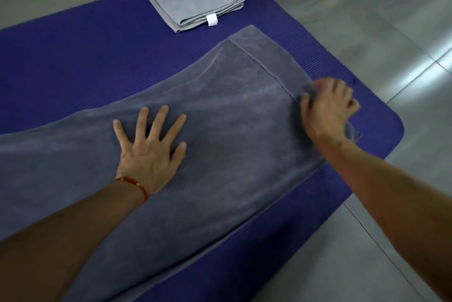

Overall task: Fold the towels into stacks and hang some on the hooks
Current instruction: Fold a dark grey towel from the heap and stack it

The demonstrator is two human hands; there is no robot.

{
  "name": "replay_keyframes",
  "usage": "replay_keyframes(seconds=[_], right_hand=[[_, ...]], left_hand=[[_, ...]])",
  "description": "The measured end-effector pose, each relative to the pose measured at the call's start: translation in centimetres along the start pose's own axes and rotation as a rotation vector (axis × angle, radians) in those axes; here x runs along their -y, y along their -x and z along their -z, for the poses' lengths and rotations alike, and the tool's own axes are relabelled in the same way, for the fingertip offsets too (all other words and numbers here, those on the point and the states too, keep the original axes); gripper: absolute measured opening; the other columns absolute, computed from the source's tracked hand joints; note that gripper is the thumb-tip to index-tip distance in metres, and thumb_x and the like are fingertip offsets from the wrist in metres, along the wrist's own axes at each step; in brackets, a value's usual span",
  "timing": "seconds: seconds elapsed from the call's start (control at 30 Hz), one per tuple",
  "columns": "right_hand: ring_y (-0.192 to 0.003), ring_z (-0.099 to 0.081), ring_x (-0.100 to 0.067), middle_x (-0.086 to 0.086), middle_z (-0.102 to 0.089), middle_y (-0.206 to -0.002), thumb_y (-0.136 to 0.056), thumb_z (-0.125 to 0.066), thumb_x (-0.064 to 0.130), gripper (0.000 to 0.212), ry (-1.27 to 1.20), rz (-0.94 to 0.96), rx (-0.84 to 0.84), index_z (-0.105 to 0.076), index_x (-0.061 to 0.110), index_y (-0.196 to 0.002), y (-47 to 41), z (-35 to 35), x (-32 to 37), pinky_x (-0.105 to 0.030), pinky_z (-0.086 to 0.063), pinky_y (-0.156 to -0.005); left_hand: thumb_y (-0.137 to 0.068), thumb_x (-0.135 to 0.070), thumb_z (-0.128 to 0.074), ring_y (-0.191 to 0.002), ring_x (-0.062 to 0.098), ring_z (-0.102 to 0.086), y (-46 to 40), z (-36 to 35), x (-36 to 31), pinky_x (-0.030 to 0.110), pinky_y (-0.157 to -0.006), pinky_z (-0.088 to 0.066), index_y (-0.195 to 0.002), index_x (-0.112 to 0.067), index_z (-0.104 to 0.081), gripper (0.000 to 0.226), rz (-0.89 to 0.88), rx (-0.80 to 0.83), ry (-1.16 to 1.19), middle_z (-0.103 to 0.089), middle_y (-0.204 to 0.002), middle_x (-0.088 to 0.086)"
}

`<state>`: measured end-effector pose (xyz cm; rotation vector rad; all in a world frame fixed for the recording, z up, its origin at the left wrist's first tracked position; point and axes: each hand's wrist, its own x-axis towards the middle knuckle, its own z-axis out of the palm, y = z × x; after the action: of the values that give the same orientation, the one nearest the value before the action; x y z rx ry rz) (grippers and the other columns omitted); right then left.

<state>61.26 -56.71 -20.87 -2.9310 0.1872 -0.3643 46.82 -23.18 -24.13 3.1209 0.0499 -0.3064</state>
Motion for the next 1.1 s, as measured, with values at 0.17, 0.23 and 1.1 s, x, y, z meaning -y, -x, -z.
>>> replay_keyframes(seconds=[0.17,0.23,1.1], right_hand=[[-0.124,-0.052,-0.031,-0.003,-0.063,-0.127,-0.107,-0.04,0.034,0.03,-0.1,0.49,0.276,-0.059,0.022,-0.127,-8.2,-3.9,11.7,-0.052,-0.032,-0.105],[-0.127,-0.051,-0.029,-0.001,-0.063,-0.131,-0.107,-0.04,0.029,0.03,-0.07,0.569,0.364,-0.059,0.026,-0.129,-11.0,-5.4,15.0,-0.054,-0.032,-0.108],[-0.156,0.013,-0.032,-0.006,0.011,-0.171,-0.102,-0.012,0.064,0.073,0.147,0.14,0.465,0.006,0.027,-0.163,-10.8,-8.5,12.3,-0.065,0.007,-0.121]], left_hand=[[-0.1,-0.057,-0.015,-0.155,0.037,-0.006,0.0,-0.3,0.1,0.08,-0.11,-0.01,-0.161,-0.039,-0.008,0.064,-0.012,-0.051,-0.021,-0.01,-0.169,0.001],[-0.099,-0.057,-0.016,-0.155,0.037,-0.006,0.1,-0.3,0.1,0.079,-0.11,-0.009,-0.161,-0.04,-0.008,0.064,-0.011,-0.055,-0.024,-0.01,-0.169,0.0],[-0.092,-0.043,-0.039,-0.14,0.044,-0.031,0.7,0.6,-0.1,0.077,-0.107,-0.017,-0.149,-0.031,-0.048,0.059,0.095,-0.177,0.062,-0.041,-0.152,0.01]])
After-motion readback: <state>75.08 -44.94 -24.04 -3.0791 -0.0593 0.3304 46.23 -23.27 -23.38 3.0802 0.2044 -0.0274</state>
